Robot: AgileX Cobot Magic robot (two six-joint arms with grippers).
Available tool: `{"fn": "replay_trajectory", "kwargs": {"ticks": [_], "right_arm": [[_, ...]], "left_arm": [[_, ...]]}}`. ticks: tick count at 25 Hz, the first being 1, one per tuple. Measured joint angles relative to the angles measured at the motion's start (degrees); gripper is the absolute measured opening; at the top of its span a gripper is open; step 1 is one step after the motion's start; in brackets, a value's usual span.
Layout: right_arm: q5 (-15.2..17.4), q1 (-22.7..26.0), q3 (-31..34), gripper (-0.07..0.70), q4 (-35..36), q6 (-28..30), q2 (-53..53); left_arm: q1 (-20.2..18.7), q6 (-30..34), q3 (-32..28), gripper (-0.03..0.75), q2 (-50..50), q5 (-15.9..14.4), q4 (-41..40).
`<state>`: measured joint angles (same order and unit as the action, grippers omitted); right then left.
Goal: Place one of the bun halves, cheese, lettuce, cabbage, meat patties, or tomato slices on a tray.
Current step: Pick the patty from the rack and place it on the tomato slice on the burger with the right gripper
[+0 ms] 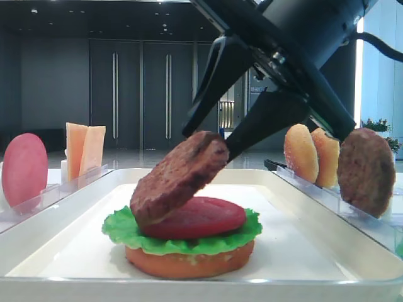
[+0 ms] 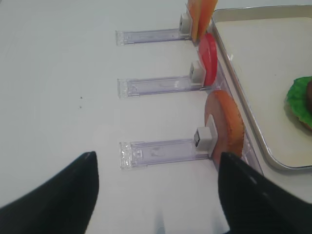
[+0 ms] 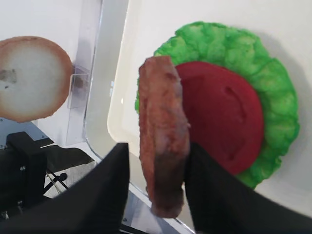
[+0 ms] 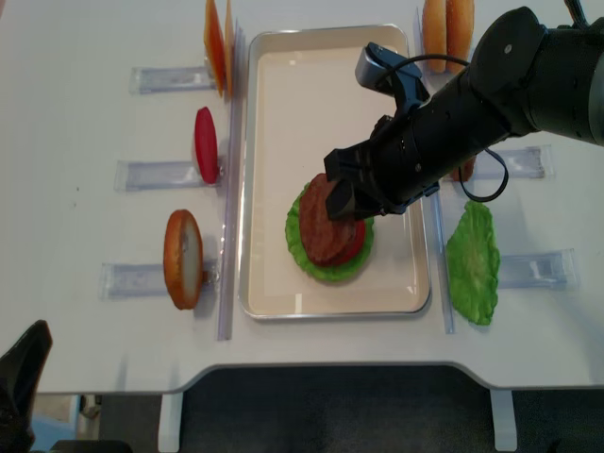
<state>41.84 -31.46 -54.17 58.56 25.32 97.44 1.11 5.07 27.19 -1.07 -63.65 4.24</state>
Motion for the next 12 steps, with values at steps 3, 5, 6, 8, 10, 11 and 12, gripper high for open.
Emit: {"fn": "replay_trajectory", "kwargs": {"ticks": [3,5,6,8,10,11,12], "right_arm": [[0.0,0.0,0.0,0.311,-0.8,-1.2,0.0],[0.0,0.0,0.0,0.35,-1.5,-1.9,0.0],[0.0,0.0,0.0,0.368,-1.7,-2.1,0.0],[0.0,0.0,0.0,0.41,-1.8,-2.3,0.0],[0.0,0.0,0.0,0.44,-2.0,-2.4,0.0],[-0.1,0.0,0.0,0.456,-2.0,-2.4,0.0],[-0.1,0.0,0.0,0.465,-2.0,-2.4,0.0]], "left_arm": [[0.0,0.0,0.0,0.578,0.0,0.0,0.0],[0.0,0.0,0.0,0.578,0.0,0.0,0.0],[0.0,0.0,0.0,0.578,0.0,0.0,0.0],[0.0,0.0,0.0,0.578,0.0,0.0,0.0],[0.0,0.0,0.0,0.578,0.0,0.0,0.0],[0.0,0.0,0.0,0.578,0.0,0.0,0.0],[0.0,0.0,0.0,0.578,0.0,0.0,0.0]]}}
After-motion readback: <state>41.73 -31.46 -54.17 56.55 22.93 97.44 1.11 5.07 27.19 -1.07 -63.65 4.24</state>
